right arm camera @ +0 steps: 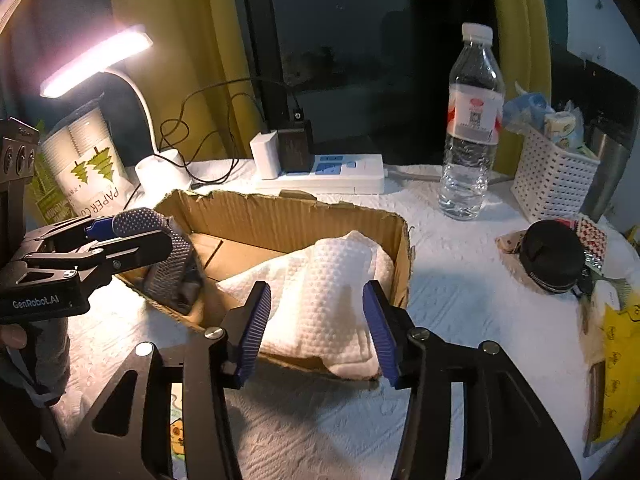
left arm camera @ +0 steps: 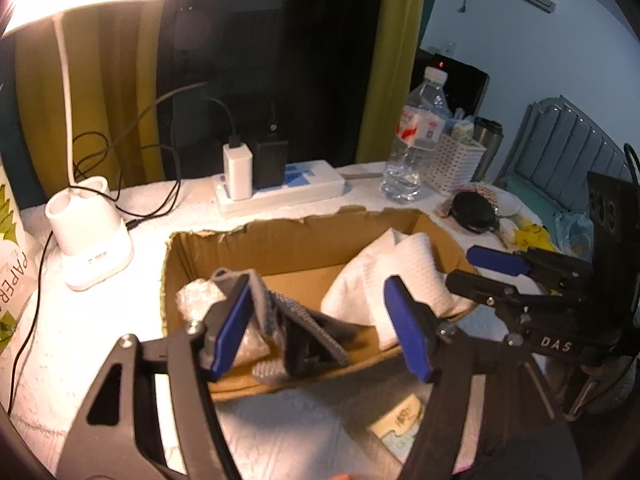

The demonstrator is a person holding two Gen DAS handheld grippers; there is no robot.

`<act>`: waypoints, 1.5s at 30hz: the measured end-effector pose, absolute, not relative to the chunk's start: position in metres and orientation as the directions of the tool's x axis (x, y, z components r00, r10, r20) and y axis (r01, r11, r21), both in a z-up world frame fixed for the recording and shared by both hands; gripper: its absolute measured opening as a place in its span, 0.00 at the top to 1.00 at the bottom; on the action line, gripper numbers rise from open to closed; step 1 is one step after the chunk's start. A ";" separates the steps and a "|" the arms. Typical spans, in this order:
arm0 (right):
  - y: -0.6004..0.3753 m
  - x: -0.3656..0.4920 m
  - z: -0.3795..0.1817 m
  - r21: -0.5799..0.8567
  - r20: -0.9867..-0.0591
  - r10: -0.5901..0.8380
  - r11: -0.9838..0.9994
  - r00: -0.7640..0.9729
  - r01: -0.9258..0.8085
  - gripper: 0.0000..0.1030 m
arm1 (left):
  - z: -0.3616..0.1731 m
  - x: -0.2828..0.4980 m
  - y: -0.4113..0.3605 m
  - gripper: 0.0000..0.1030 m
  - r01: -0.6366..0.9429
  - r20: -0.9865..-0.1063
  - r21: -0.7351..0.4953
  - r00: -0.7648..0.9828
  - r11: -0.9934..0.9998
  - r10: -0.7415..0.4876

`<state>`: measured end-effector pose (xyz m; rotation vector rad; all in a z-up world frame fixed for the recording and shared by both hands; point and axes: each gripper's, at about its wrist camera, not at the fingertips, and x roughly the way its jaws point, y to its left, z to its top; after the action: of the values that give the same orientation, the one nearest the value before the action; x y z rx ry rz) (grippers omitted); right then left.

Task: Organize soft objects
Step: 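Open both grippers to release the glove and towel in the box, then move the left gripper to the cotton swab bag and close on it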

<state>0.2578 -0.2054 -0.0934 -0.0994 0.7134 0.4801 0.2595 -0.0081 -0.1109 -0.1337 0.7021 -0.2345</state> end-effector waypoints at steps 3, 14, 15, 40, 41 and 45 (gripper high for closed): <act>-0.206 0.249 -0.087 0.066 -0.641 0.386 0.889 0.663 -0.454 0.50 | -0.104 0.250 -0.010 0.29 0.184 -0.608 -0.204 0.746 0.962 -0.272; -0.210 0.215 -0.070 0.072 -0.608 0.400 0.888 0.686 -0.455 0.49 | -0.095 0.229 -0.010 0.20 0.243 -0.607 -0.204 0.729 0.948 -0.317; -0.210 0.213 -0.071 0.072 -0.609 0.402 0.887 0.684 -0.457 0.49 | -0.099 0.231 -0.009 0.20 0.249 -0.619 -0.207 0.715 0.946 -0.324; -0.152 0.207 -0.077 0.033 -0.645 0.417 0.852 0.640 -0.523 0.49 | -0.128 0.188 0.064 0.20 0.098 -0.647 -0.226 0.729 0.969 -0.224; -0.153 0.202 -0.076 0.030 -0.644 0.415 0.853 0.642 -0.521 0.49 | -0.128 0.185 0.064 0.20 0.098 -0.644 -0.229 0.731 0.968 -0.226; -0.156 0.188 -0.075 0.021 -0.643 0.406 0.857 0.650 -0.514 0.49 | -0.126 0.172 0.058 0.20 0.108 -0.636 -0.234 0.735 0.966 -0.236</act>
<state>0.1881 -0.1560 -0.0745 -0.1685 0.6865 0.5254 0.1722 0.0582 -0.1258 -0.1868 0.7223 -0.1905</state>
